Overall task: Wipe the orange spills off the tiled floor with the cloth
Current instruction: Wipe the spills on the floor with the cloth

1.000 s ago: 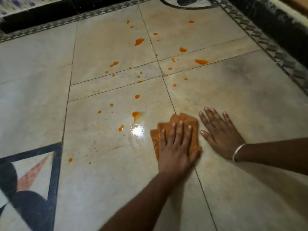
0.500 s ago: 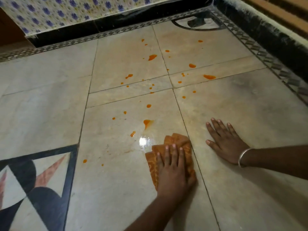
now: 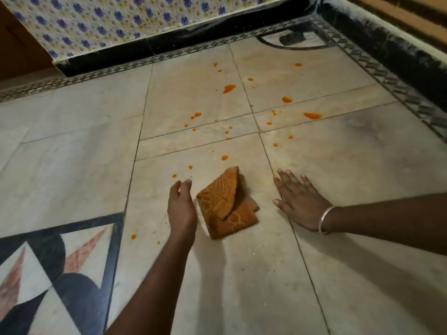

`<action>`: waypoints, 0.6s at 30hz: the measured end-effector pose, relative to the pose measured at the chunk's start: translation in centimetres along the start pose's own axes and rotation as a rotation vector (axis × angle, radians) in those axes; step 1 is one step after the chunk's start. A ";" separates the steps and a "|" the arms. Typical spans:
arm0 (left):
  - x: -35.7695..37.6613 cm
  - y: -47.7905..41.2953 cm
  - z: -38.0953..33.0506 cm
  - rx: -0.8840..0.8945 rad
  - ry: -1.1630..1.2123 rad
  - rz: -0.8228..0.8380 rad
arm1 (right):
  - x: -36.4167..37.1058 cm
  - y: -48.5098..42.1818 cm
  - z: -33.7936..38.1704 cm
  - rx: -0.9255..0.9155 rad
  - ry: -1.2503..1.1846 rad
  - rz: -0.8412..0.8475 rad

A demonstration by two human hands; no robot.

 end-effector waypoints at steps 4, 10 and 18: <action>2.3 -0.1 2.6 0.387 -0.539 0.227 | 1.0 -2.0 1.3 -0.037 -0.004 0.009; 9.2 -1.6 5.9 0.783 -1.155 0.478 | 3.2 -2.3 1.4 -0.047 0.055 -0.164; 5.0 -4.7 7.2 0.542 -1.089 0.188 | 4.0 -2.1 1.1 -0.046 0.082 -0.219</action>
Point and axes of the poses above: each hand's wrist, its own y-axis away from the middle knuckle, its own x-axis out of the palm, z = x × y, the point moved 2 cm from there along -y, towards the middle knuckle, and after that the axes turned 5 degrees about x, right-handed, at the moved point
